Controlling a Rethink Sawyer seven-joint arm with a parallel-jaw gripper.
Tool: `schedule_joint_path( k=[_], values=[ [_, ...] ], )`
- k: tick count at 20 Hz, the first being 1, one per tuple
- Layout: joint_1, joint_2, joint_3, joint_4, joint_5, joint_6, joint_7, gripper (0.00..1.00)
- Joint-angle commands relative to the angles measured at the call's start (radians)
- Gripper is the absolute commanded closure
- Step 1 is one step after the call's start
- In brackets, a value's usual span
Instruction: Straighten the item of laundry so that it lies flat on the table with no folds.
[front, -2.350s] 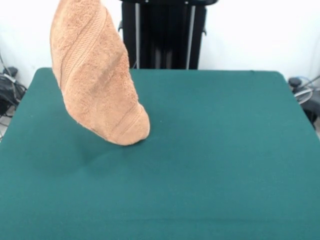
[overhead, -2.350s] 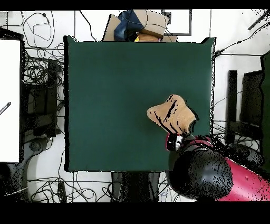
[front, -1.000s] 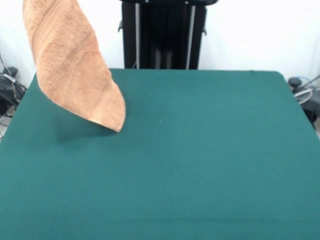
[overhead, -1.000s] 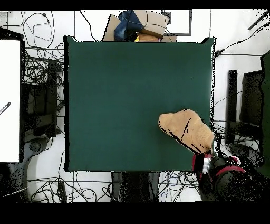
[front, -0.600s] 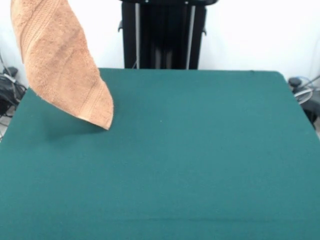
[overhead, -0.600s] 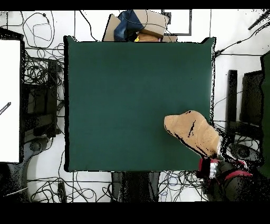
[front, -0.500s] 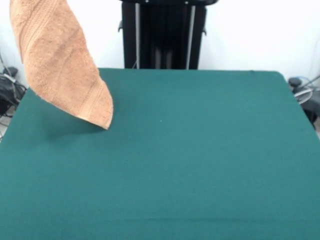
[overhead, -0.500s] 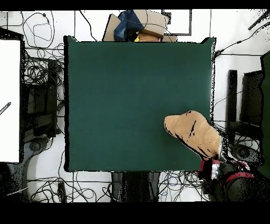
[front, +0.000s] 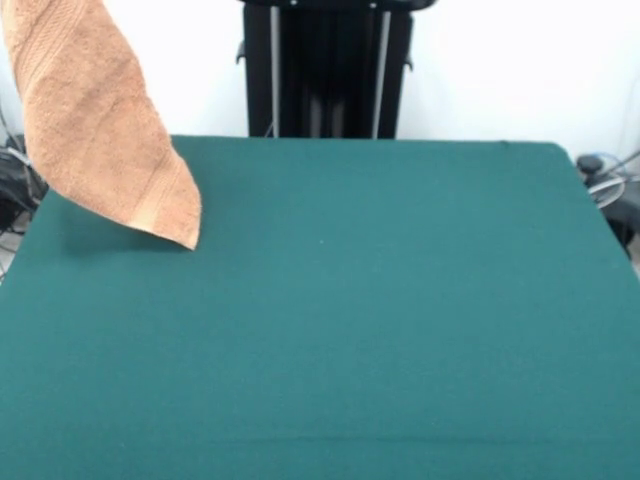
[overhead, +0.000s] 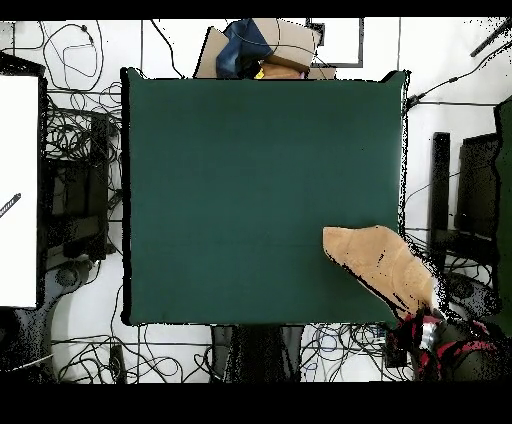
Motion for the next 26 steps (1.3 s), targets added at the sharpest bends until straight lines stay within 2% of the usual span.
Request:
schedule_joint_path(
  k=[1,8,12,19,26],
  values=[
    [-0.012,0.040,0.070,0.119,-0.064,-0.096,-0.191,1.00],
    [0.062,0.022,0.026,0.018,-0.244,-0.083,-0.018,1.00],
    [0.108,-0.040,0.001,-0.018,-0.285,-0.018,0.034,1.00],
    [0.244,-0.107,-0.046,-0.063,-0.404,0.079,0.229,1.00],
    [0.388,-0.108,-0.056,-0.100,-0.523,0.182,0.448,1.00]
  ],
)
